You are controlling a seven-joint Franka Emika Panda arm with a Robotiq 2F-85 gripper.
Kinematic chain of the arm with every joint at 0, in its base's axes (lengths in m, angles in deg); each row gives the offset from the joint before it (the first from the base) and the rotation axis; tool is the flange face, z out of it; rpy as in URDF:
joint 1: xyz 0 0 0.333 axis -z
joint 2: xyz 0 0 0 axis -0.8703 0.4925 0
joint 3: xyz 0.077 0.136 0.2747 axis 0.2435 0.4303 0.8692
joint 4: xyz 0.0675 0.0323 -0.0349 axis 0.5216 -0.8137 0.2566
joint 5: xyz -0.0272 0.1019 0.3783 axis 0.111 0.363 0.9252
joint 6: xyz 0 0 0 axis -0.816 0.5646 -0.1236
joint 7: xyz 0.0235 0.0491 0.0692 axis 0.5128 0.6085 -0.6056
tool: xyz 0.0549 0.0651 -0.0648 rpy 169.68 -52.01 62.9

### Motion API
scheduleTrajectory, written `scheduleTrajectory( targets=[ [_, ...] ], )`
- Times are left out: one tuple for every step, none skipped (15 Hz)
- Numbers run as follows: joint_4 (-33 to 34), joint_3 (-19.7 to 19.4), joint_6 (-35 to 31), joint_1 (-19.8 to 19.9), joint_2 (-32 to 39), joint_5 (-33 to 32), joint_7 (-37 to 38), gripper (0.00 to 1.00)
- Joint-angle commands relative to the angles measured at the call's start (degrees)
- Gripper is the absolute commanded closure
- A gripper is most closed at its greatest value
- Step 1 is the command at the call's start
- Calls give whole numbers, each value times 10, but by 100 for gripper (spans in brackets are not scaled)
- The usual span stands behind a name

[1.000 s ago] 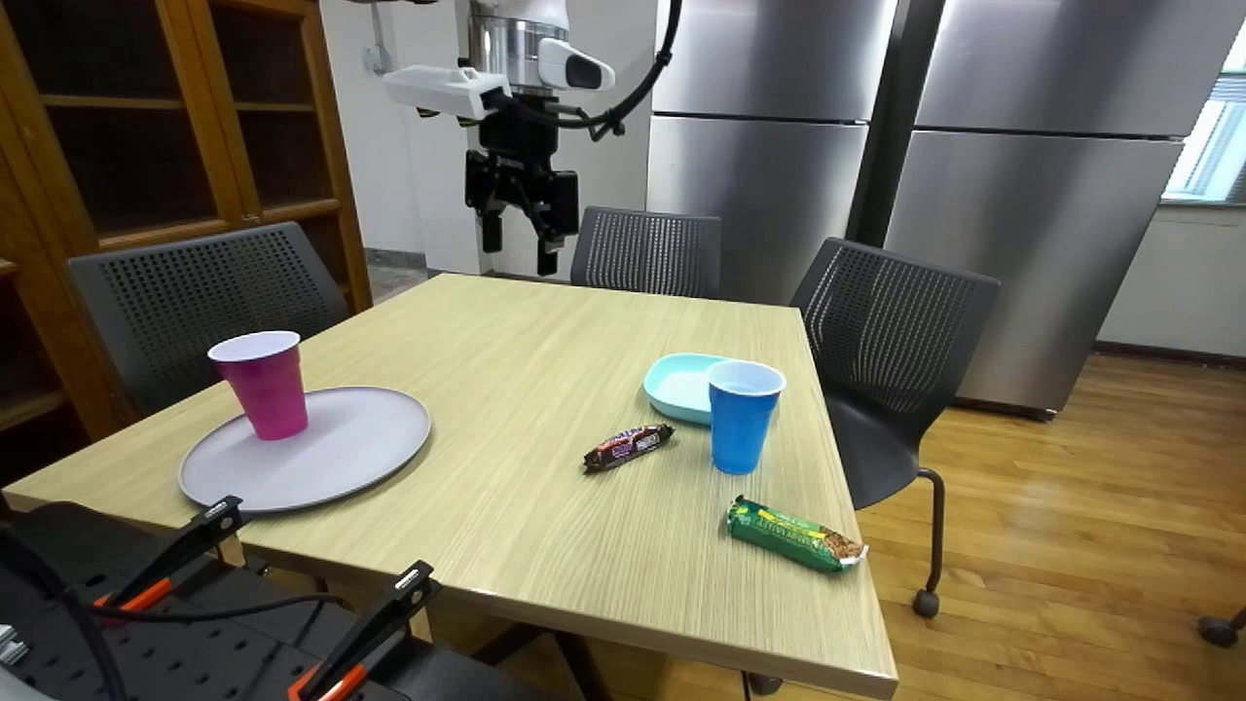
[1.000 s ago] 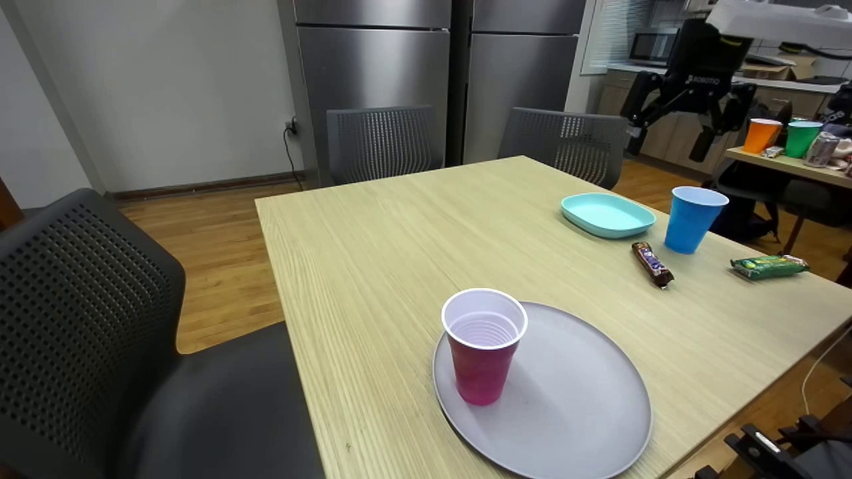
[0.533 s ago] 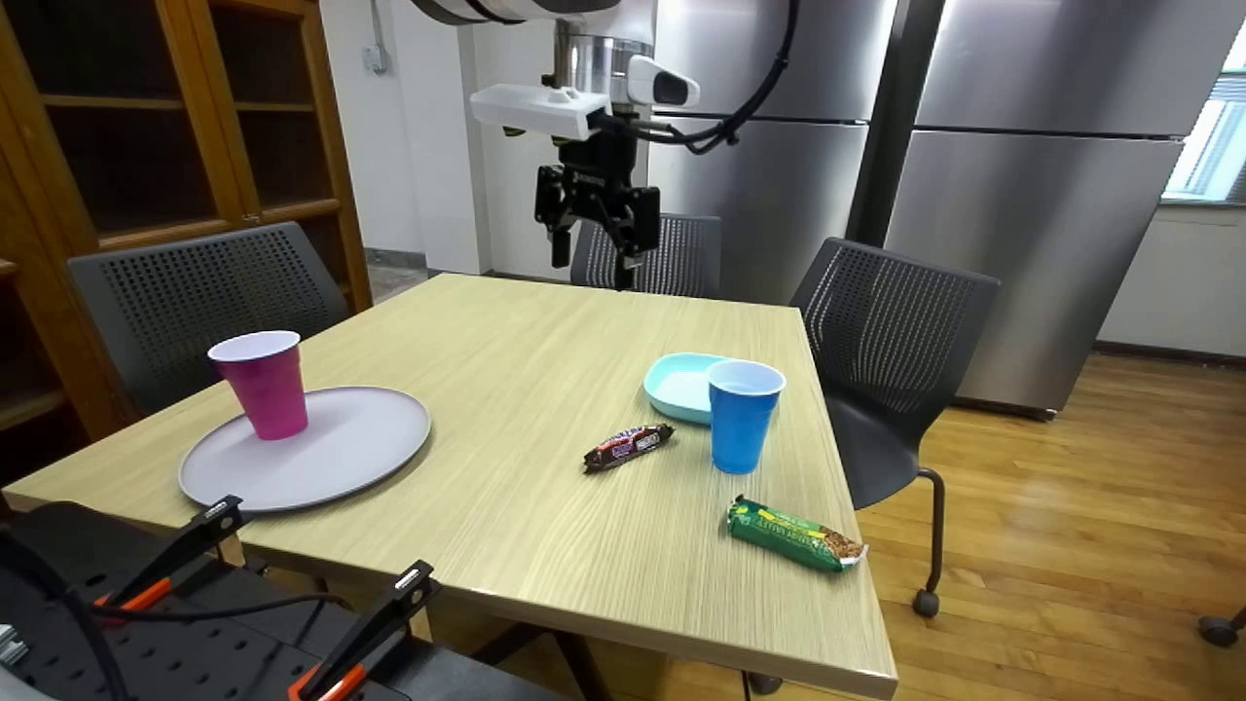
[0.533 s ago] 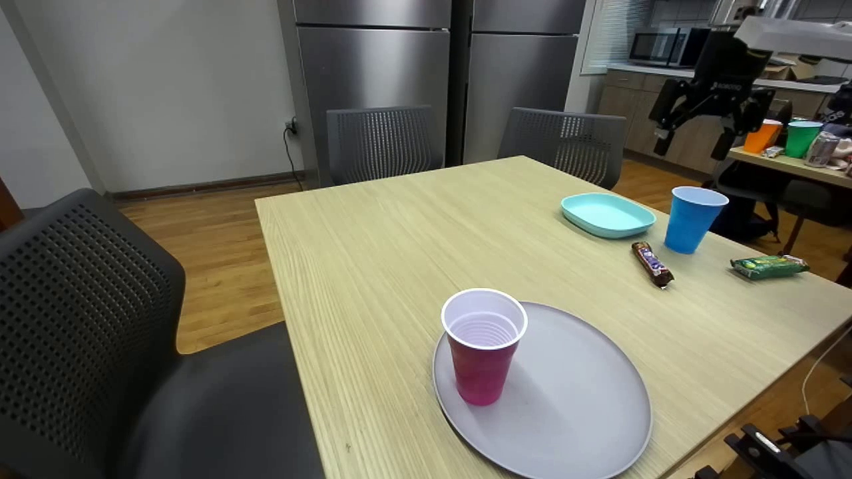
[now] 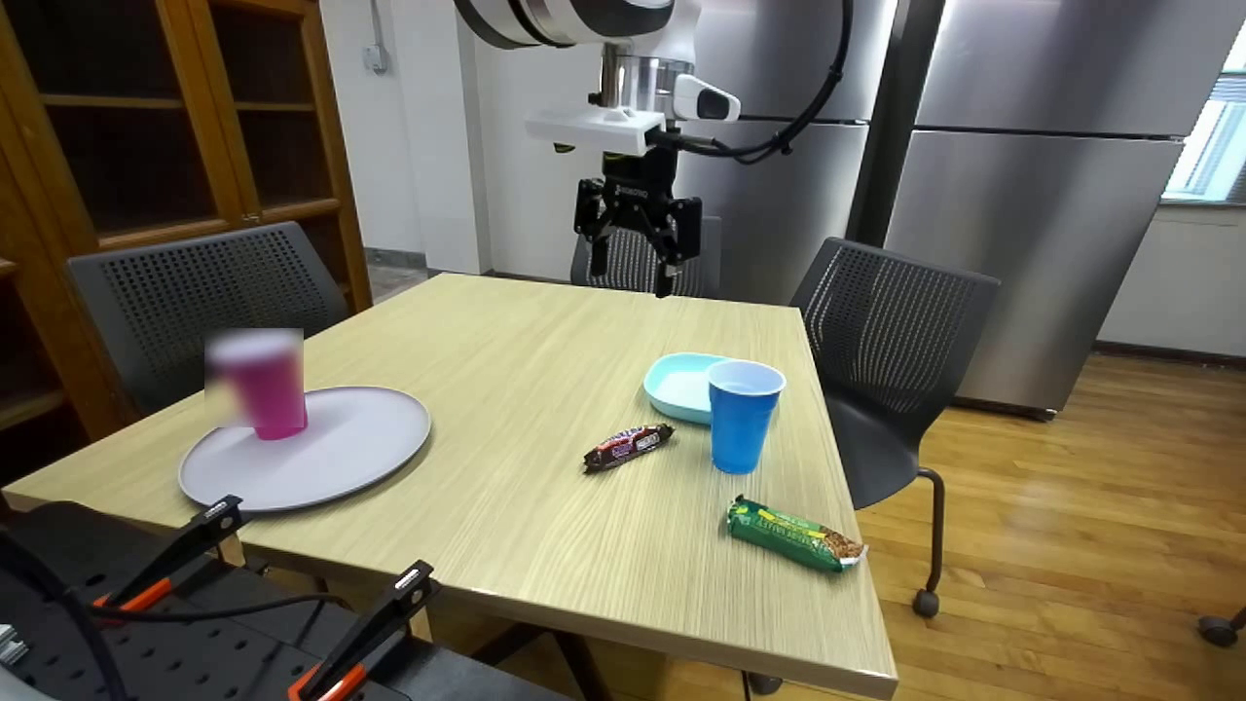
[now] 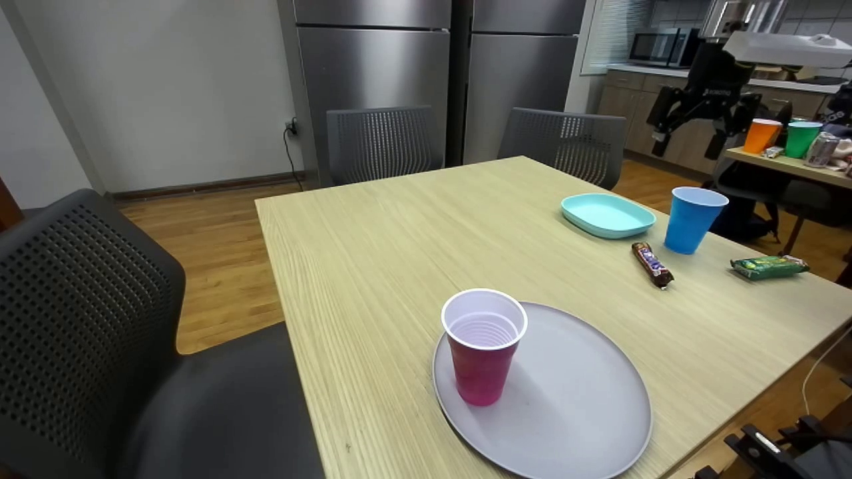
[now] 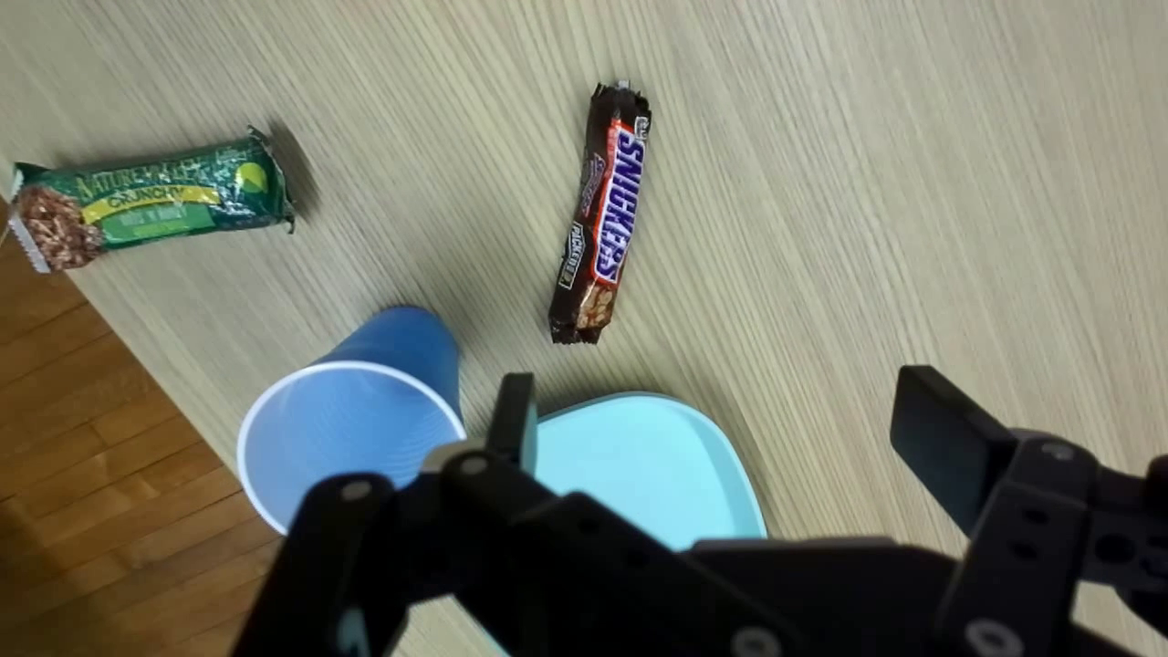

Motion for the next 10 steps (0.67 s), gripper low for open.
scheduleTrajectory(
  targets=[
    [2, 6, 2, 6, 0, -2, 1, 0],
    [2, 6, 3, 6, 1, -2, 1, 0],
    [3, 6, 3, 6, 1, -2, 1, 0],
    [-2, 7, -3, 4, 4, -6, 2, 0],
    [-3, 6, -6, 1, 12, -13, 15, 0],
    [-5, 7, -9, 2, 17, -11, 14, 0],
    [-5, 7, -12, 1, 23, -14, 15, 0],
    [-5, 7, -21, 0, 30, -16, 19, 0],
    [-4, 8, -27, 0, 40, -15, 17, 0],
    [-2, 8, -35, -1, 51, -16, 23, 0]
  ],
)
